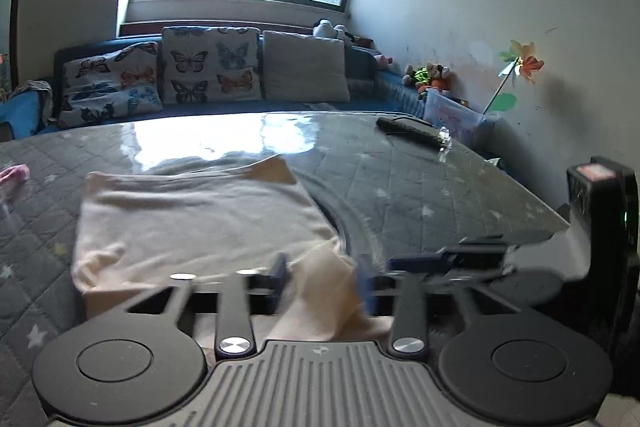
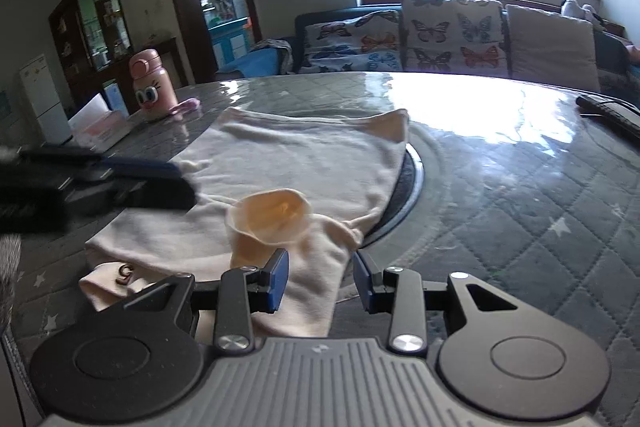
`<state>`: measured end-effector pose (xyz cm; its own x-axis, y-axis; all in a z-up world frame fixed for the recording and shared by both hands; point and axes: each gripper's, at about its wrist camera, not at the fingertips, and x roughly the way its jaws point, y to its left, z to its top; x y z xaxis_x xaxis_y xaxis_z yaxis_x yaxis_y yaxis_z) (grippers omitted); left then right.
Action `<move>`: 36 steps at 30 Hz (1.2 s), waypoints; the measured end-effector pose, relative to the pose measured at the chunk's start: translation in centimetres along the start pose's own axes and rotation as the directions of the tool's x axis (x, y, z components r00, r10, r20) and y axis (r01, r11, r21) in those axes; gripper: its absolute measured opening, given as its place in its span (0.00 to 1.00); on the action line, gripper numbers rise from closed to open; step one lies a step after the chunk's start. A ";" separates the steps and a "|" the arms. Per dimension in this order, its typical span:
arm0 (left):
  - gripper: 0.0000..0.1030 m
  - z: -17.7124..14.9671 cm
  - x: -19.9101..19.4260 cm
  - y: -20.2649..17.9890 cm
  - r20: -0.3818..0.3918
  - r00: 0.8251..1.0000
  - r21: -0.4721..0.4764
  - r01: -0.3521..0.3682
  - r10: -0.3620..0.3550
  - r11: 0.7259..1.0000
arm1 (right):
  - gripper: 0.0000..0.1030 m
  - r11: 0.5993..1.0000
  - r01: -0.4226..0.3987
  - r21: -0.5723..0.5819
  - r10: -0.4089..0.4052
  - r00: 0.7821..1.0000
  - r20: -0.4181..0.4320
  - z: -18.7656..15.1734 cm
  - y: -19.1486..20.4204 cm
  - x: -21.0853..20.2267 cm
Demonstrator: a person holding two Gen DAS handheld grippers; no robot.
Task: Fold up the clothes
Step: 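Grasp the other sleeve cuff with the left tool and lift it, then lay the held sleeve across the shirt body with the left tool, release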
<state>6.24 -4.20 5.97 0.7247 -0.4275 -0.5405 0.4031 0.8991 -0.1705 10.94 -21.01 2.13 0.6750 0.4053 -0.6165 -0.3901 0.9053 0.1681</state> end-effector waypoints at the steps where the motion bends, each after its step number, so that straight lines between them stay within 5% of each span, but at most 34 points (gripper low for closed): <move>1: 0.46 -0.4 -0.6 0.5 0.004 1.000 0.004 -0.006 0.006 1.000 | 0.34 1.000 0.004 0.003 -0.004 1.000 0.004 0.1 -0.1 -0.1; 13: 0.42 -4.8 -4.6 9.6 -0.034 0.972 -0.075 -0.234 0.232 0.969 | 0.34 1.000 0.008 -0.005 -0.008 0.996 0.088 2.3 1.3 -0.7; 22: 0.15 -6.8 -3.4 11.6 -0.100 0.952 -0.069 -0.296 0.289 0.953 | 0.34 0.999 -0.032 -0.038 0.031 0.999 -0.036 1.1 2.8 3.2; 36: 0.22 -3.9 -0.8 11.3 -0.067 0.963 -0.057 -0.265 0.261 0.963 | 0.34 1.000 -0.016 -0.023 0.015 0.999 -0.031 1.8 2.0 3.9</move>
<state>8.05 6.67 1.26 0.7655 -0.1709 -0.6204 0.1647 0.9840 -0.0679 13.88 -17.38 1.49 0.6490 0.4148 -0.6378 -0.4147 0.8957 0.1605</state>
